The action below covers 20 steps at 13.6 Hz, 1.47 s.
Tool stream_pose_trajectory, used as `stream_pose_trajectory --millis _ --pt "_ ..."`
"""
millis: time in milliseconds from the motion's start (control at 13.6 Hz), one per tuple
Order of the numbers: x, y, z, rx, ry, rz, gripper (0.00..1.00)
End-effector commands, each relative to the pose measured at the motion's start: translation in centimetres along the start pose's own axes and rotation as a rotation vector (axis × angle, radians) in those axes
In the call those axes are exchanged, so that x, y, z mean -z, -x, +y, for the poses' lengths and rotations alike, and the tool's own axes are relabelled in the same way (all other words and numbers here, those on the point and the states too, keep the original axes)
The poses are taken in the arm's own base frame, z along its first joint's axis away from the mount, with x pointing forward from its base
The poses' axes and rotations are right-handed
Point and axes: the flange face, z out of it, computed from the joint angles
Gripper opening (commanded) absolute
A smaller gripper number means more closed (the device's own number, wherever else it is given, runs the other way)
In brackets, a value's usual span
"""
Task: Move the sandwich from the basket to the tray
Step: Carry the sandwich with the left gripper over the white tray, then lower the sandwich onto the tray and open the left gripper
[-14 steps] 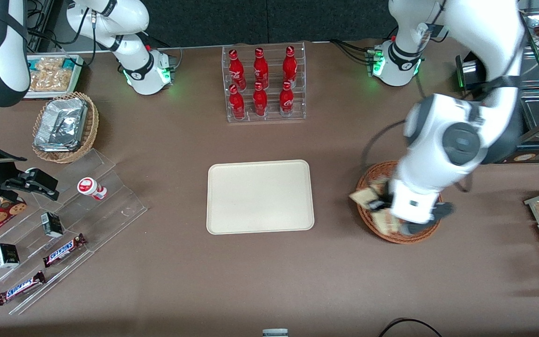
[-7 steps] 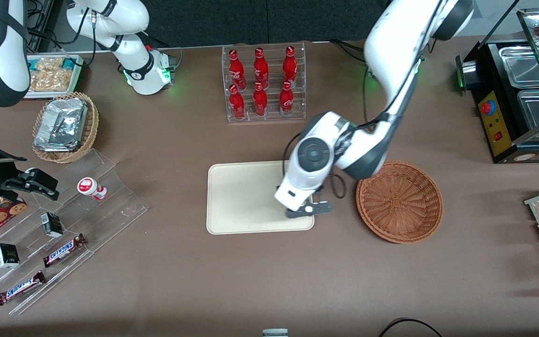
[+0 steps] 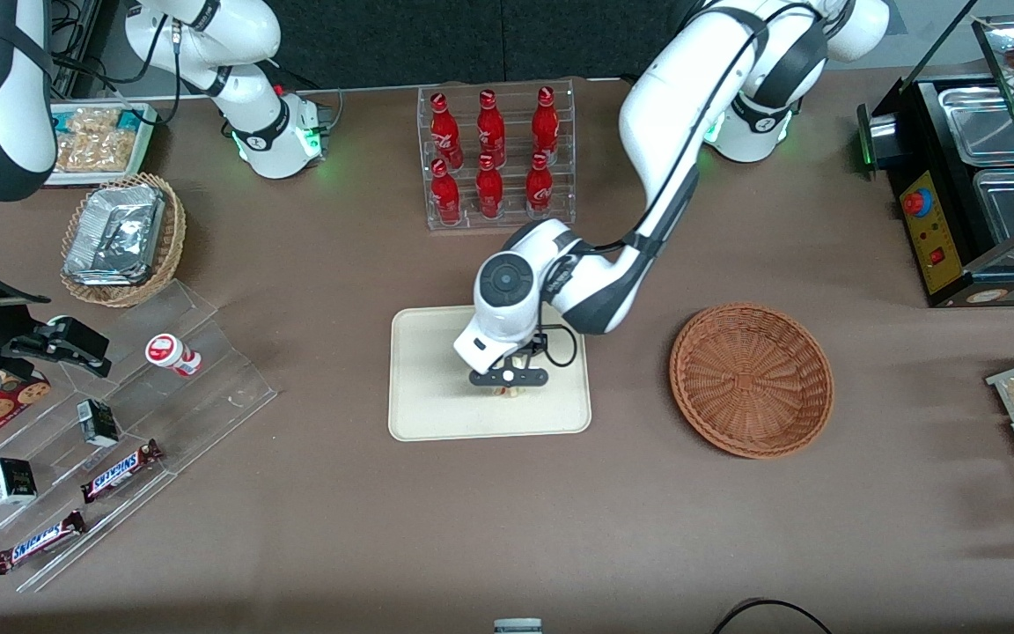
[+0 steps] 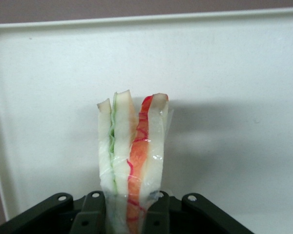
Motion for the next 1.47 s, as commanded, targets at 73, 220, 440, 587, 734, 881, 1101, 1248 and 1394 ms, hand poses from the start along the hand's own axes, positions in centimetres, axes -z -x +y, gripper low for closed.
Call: stream_pose_trajectory --millis 73,220,440,587,734,881,1101,1248,1394 --pt "-2.6 0.2 1.6 -0.029 0.004 0.049 0.00" --pt "-3.1 0.2 1.7 -0.031 0.015 0.058 0.35" --pt "-2.3 0.1 1.8 -0.029 0.021 0.067 0.99" --pt "-0.2 -0.5 1.7 -0.023 0.038 0.087 0.99" --pt "3.1 -0.9 1.5 -0.029 0.045 0.107 0.99" --pt "7.1 -1.4 -0.1 -0.026 0.030 0.106 0.99" --pt "12.2 -1.0 -4.7 -0.070 0.012 0.095 0.99" --pt "14.6 -0.2 -9.7 -0.077 -0.008 0.088 0.99" --pt "17.3 0.9 -14.3 -0.108 0.014 0.067 0.99"
